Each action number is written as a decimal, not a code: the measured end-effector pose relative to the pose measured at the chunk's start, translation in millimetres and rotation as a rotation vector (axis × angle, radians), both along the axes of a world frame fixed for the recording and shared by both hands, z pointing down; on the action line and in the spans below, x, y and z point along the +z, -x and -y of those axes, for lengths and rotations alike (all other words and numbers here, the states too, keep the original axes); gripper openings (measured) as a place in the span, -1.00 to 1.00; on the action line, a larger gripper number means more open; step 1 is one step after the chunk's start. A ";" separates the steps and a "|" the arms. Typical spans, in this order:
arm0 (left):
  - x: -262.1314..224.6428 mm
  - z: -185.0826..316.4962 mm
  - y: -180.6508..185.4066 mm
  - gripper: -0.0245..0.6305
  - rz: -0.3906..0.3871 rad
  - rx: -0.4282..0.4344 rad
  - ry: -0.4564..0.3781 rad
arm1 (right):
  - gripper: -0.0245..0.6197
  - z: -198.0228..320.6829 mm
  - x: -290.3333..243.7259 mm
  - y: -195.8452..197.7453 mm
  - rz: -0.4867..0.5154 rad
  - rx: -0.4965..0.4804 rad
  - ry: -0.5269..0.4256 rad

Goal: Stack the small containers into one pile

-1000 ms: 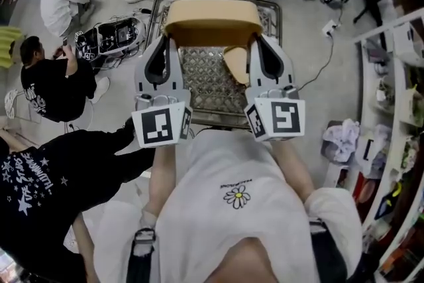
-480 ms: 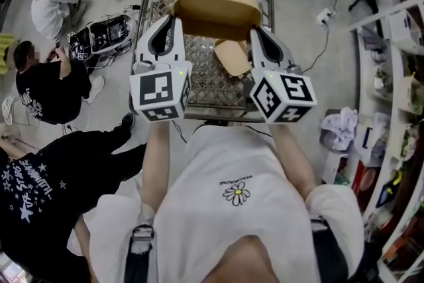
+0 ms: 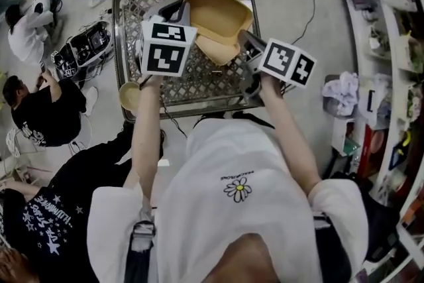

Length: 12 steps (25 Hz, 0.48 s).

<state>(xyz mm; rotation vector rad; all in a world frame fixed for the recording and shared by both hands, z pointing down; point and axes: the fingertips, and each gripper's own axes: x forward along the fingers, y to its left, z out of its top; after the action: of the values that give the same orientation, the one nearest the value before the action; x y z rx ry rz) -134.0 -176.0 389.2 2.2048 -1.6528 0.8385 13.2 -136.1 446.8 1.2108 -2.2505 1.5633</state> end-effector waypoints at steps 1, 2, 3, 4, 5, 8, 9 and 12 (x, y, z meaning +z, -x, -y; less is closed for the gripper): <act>10.5 4.3 -3.5 -0.81 0.012 0.021 0.032 | -0.81 -1.3 10.0 -1.7 -0.001 0.013 0.033; 21.1 8.8 -6.5 -0.81 0.026 0.037 0.062 | -0.81 -1.8 20.0 -2.9 0.003 0.026 0.068; 32.0 12.7 -9.9 -0.81 0.040 0.052 0.091 | -0.81 -2.7 30.3 -4.6 0.013 0.039 0.107; 43.5 15.8 -14.3 -0.81 0.052 0.068 0.123 | -0.81 -4.9 40.8 -6.9 0.026 0.055 0.149; 55.5 18.0 -19.1 -0.81 0.064 0.085 0.156 | -0.81 -8.2 51.4 -9.5 0.040 0.073 0.192; 93.8 25.1 -29.3 -0.81 0.095 0.122 0.247 | -0.81 -19.2 81.4 -12.0 0.086 0.119 0.313; 107.1 27.9 -30.2 -0.81 0.104 0.125 0.271 | -0.81 -21.9 90.8 -11.0 0.101 0.132 0.349; 144.6 30.6 -31.3 -0.80 0.128 0.134 0.334 | -0.81 -29.4 117.3 -10.4 0.087 0.153 0.417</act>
<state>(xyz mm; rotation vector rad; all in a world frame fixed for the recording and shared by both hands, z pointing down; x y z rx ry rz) -102.6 -206.6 533.8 2.0793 -1.3105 1.2158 23.6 -106.7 564.1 1.2310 -1.7765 2.0458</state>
